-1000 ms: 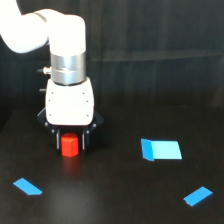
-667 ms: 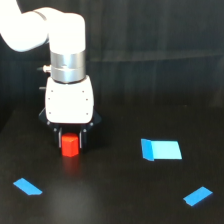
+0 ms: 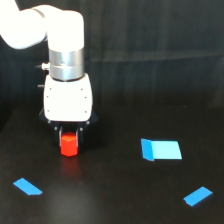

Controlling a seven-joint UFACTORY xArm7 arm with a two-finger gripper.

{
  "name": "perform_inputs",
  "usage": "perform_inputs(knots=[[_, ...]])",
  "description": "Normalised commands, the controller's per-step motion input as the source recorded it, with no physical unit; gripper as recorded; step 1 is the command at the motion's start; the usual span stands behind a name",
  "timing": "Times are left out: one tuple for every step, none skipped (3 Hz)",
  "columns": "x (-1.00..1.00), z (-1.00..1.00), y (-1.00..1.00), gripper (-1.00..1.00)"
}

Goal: Pick up the red object from the table

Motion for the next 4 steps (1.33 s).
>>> perform_inputs(knots=[[-0.06,0.57,-0.12,-1.00],[-0.03,0.66,-0.12,-0.97],[0.03,0.88,0.01,-1.00],[0.00,0.86,0.04,-1.00]])
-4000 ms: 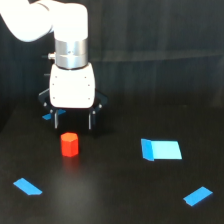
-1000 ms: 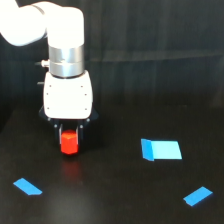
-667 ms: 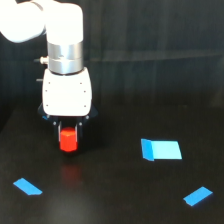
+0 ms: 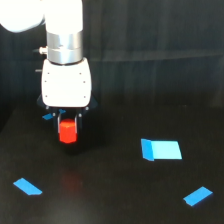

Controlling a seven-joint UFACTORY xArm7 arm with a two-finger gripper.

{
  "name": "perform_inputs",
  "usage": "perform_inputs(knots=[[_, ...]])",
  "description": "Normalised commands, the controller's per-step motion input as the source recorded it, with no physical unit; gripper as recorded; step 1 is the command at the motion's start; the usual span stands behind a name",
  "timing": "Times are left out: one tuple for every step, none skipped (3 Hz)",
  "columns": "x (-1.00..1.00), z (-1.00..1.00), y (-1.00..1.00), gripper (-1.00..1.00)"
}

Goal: Pick up the red object from the table

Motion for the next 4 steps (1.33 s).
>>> perform_inputs(knots=[[-0.15,0.89,-0.07,-1.00],[-0.09,0.83,-0.02,-0.97],[-0.07,0.63,0.03,-0.98],[-0.11,0.34,0.02,-0.99]])
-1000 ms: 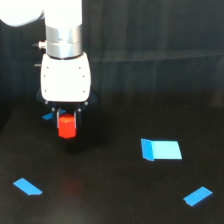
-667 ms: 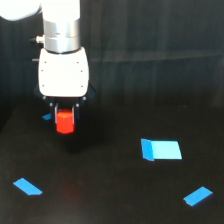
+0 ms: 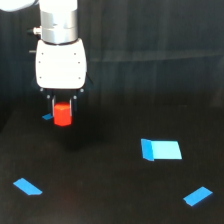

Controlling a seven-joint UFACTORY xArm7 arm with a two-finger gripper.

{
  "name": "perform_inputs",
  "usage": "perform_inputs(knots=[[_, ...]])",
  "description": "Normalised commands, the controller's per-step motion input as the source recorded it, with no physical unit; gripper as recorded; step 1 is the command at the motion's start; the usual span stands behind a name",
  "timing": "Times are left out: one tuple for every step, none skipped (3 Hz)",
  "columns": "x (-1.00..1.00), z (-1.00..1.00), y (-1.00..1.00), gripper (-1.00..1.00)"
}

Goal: Pick up the red object from the table

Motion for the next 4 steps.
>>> perform_inputs(knots=[[-0.15,0.28,0.11,-1.00],[-0.20,0.18,0.01,-0.92],[-0.14,0.32,0.03,-0.93],[-0.12,0.33,0.07,-0.97]])
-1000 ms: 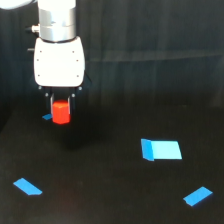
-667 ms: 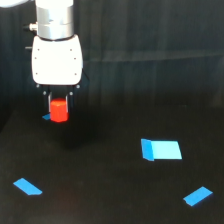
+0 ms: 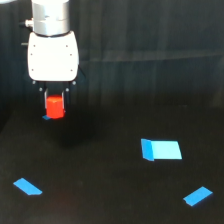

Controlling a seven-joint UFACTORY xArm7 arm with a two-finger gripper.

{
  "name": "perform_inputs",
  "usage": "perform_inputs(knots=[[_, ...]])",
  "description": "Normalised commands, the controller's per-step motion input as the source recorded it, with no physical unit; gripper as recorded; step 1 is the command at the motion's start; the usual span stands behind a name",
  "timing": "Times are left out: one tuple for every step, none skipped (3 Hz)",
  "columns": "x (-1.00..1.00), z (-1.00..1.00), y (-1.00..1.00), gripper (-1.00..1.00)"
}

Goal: Pick up the red object from the table

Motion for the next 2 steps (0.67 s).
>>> perform_inputs(knots=[[-0.08,0.30,0.07,-1.00],[-0.13,0.18,0.06,-1.00]])
